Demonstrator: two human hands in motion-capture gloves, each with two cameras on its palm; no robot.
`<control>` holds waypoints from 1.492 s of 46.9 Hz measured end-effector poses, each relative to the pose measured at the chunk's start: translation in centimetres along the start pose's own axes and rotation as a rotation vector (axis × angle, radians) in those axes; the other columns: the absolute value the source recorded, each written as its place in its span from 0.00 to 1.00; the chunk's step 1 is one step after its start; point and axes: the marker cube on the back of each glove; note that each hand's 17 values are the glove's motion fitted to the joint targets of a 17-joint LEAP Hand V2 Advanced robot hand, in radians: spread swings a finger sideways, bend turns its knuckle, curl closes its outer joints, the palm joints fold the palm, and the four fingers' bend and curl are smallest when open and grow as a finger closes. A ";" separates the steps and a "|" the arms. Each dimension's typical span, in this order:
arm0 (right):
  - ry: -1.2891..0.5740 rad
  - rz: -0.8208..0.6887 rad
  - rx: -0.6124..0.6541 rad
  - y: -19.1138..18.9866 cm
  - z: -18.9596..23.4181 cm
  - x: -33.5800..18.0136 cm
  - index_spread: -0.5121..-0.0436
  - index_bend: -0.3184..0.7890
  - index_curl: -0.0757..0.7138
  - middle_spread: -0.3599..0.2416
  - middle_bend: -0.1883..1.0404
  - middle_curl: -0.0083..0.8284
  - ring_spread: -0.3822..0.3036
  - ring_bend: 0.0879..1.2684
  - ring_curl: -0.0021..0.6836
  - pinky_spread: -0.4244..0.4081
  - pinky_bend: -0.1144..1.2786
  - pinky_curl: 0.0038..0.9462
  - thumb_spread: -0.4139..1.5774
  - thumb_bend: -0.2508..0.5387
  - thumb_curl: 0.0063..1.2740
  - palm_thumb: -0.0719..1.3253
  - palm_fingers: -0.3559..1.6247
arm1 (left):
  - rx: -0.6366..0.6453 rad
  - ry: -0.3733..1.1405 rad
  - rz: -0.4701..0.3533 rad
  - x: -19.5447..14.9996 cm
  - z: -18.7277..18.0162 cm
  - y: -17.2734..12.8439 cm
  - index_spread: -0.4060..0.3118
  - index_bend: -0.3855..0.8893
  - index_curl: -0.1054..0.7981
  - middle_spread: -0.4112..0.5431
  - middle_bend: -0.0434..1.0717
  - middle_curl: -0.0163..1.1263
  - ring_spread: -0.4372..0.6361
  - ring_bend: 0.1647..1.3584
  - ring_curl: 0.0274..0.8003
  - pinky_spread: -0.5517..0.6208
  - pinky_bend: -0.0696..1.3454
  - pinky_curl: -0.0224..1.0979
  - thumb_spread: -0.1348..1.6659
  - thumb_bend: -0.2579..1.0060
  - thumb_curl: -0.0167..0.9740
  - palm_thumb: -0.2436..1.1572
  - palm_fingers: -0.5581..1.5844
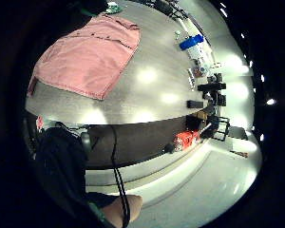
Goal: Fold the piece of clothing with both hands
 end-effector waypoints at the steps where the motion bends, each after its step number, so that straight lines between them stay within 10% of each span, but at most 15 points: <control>1: -0.001 -0.001 0.002 0.0 0.0 0.0 0.71 0.45 0.16 0.54 0.32 0.07 0.58 0.21 0.09 0.63 0.36 0.08 0.43 0.54 0.03 0.24 0.41 | -0.001 -0.010 -0.002 0.0 0.0 0.0 0.56 0.43 0.16 0.56 0.17 0.03 0.59 0.21 0.05 0.65 0.26 0.07 0.31 0.24 0.04 0.23 0.38; 10: 0.000 0.007 -0.002 -0.3 -0.2 -0.2 0.44 0.43 0.30 0.51 0.31 0.18 0.59 0.24 0.24 0.72 0.38 0.21 0.70 0.58 0.08 0.28 0.38 | -0.031 -0.077 0.008 -0.4 1.1 -0.2 0.54 0.44 0.27 0.66 0.18 0.10 0.76 0.29 0.17 0.79 0.29 0.15 0.55 0.22 0.10 0.24 0.34; 27: 0.028 -0.018 -0.073 -0.9 -0.3 -0.6 0.35 0.42 0.38 0.53 0.31 0.29 0.59 0.25 0.33 0.74 0.38 0.28 0.84 0.53 0.14 0.31 0.37 | -0.117 0.072 0.041 -1.5 3.5 -0.3 0.53 0.43 0.38 0.71 0.19 0.15 0.83 0.34 0.23 0.85 0.31 0.23 0.68 0.19 0.19 0.25 0.32; 47: 0.013 -0.002 -0.284 -5.6 6.9 -0.2 0.46 0.37 0.37 0.54 0.32 0.39 0.49 0.32 0.45 0.70 0.42 0.34 0.79 0.43 0.22 0.42 0.41 | -0.359 0.239 0.104 -0.8 13.2 -6.1 0.50 0.42 0.41 0.76 0.18 0.17 0.86 0.40 0.27 0.85 0.40 0.30 0.66 0.19 0.28 0.29 0.26; 65: 0.049 0.087 -0.402 -7.2 15.6 -1.0 0.59 0.37 0.33 0.54 0.31 0.44 0.45 0.36 0.51 0.62 0.48 0.38 0.76 0.37 0.29 0.53 0.41 | -0.671 0.168 -0.033 0.6 21.8 -5.5 0.49 0.39 0.40 0.78 0.19 0.19 0.86 0.42 0.29 0.84 0.47 0.33 0.64 0.20 0.34 0.41 0.25; 70: 0.074 0.136 -0.417 -7.0 16.7 -0.7 0.63 0.40 0.34 0.52 0.32 0.45 0.41 0.37 0.52 0.58 0.48 0.38 0.75 0.38 0.32 0.59 0.43 | -0.574 0.176 -0.029 0.7 21.7 -5.9 0.48 0.42 0.40 0.70 0.25 0.22 0.82 0.41 0.28 0.82 0.47 0.33 0.64 0.20 0.36 0.44 0.30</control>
